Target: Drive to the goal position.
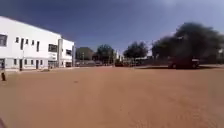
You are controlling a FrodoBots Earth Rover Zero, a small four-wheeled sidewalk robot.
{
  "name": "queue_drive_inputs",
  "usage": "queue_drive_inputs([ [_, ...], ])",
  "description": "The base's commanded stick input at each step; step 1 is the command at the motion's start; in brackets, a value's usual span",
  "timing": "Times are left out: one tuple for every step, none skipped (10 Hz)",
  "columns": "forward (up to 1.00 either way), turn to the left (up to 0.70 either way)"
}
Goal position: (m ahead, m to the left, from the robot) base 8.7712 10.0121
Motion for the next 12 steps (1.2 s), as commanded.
queue_drive_inputs([
  [1.00, 0.00],
  [1.00, 0.00],
  [1.00, 0.00],
  [1.00, 0.00],
  [1.00, 0.00],
  [1.00, 0.00],
  [1.00, 0.00],
  [1.00, 0.00],
  [1.00, 0.00],
  [1.00, 0.00],
  [1.00, 0.00],
  [1.00, 0.00],
])
